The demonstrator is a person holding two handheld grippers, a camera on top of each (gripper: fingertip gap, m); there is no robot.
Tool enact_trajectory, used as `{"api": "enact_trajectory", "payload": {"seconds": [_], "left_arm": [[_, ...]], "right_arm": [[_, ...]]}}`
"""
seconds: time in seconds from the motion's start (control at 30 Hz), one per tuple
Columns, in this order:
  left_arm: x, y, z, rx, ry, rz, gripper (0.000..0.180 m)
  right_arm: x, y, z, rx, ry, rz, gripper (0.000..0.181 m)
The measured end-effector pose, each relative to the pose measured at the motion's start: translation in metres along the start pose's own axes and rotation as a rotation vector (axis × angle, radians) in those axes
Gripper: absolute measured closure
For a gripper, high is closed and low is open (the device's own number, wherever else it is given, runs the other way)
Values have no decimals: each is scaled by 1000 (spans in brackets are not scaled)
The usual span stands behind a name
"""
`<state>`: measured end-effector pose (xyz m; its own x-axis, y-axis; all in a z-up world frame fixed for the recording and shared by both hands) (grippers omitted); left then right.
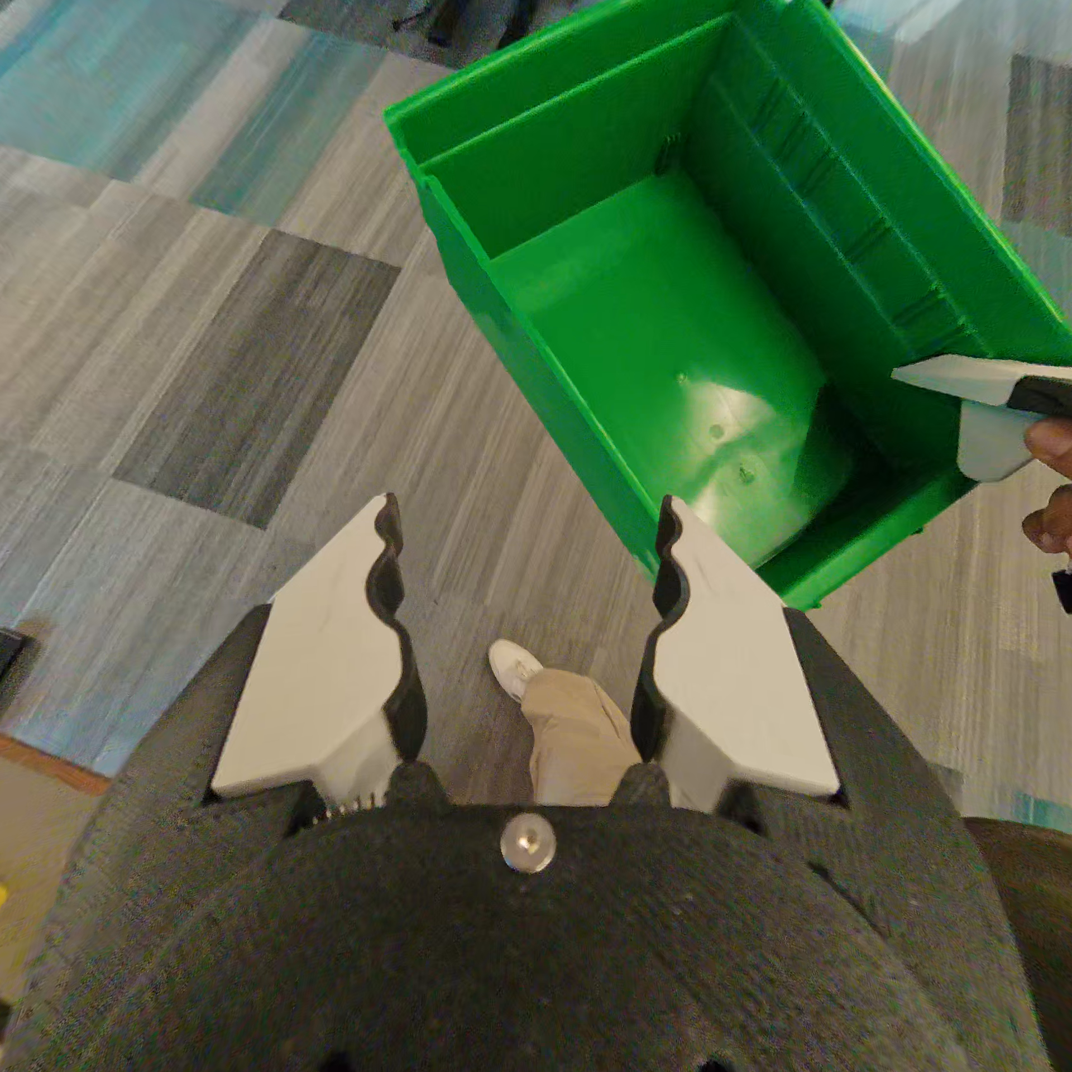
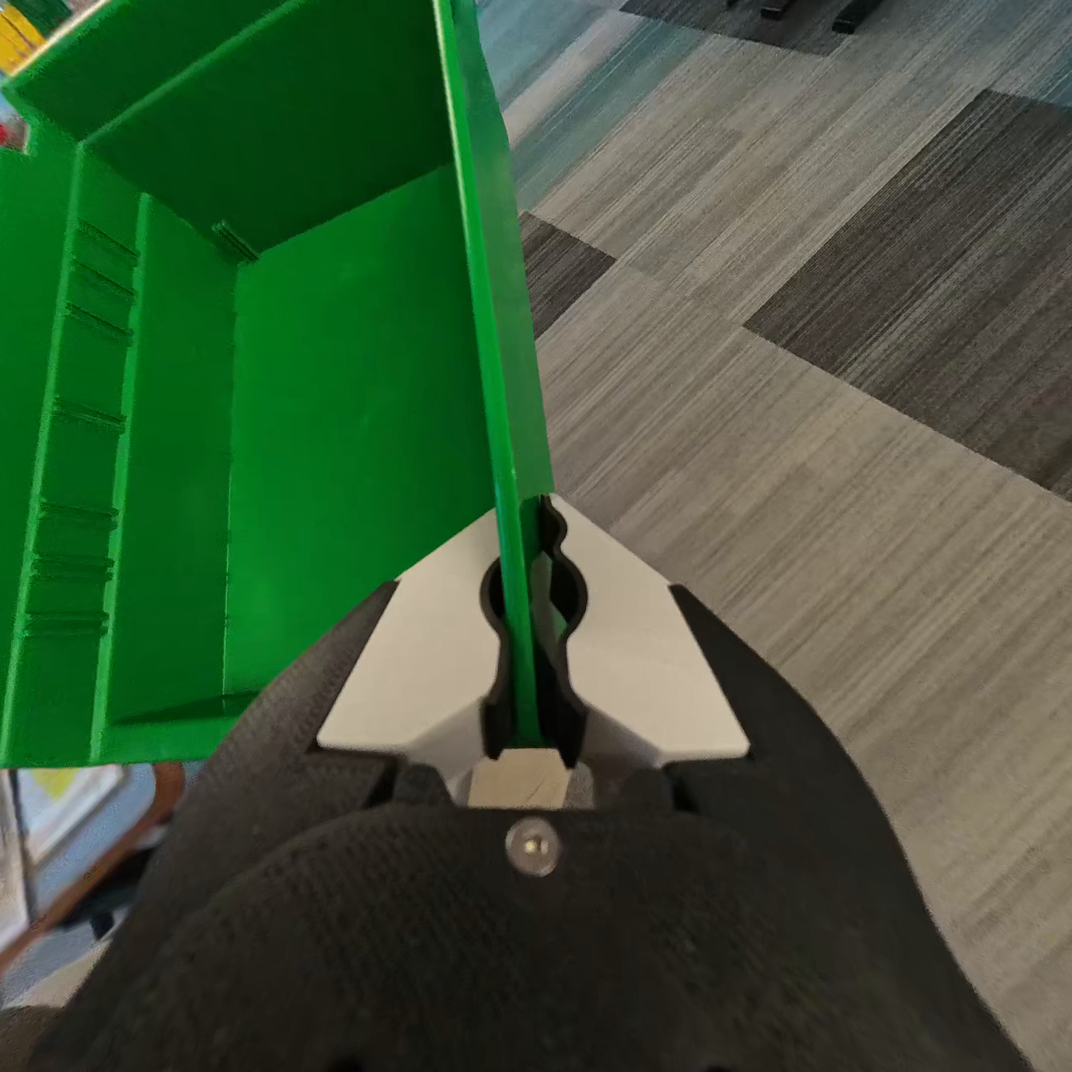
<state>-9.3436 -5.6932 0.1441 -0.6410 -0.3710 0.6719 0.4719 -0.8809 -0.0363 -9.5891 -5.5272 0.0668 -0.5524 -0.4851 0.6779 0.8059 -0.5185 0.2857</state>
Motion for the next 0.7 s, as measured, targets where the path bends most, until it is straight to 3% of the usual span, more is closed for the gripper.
{"api": "enact_trajectory", "payload": {"seconds": [0.3, 0.57, 0.7], "left_arm": [[211, 204, -150, 50, 44, -19, 97], [342, 382, -340, -18, 44, 258, 105], [449, 463, -398, 10, 31, 288, 106]], "right_arm": [[223, 36, -231, 42, -34, -43, 179], [408, 39, -486, 144, 27, -70, 180], [545, 66, -591, 167, 50, 14, 179]]}}
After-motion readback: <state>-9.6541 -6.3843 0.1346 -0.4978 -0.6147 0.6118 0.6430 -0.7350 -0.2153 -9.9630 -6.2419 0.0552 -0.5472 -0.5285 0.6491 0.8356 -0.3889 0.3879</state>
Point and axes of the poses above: each gripper's, where its closed fingertips meet, z back along the fingers, x out of its top, y = z × x across the jaws, the point moved 10 cm from there along z, back along the fingers, and after that the axes turned 7 degrees about y, right-handed, at the moved point
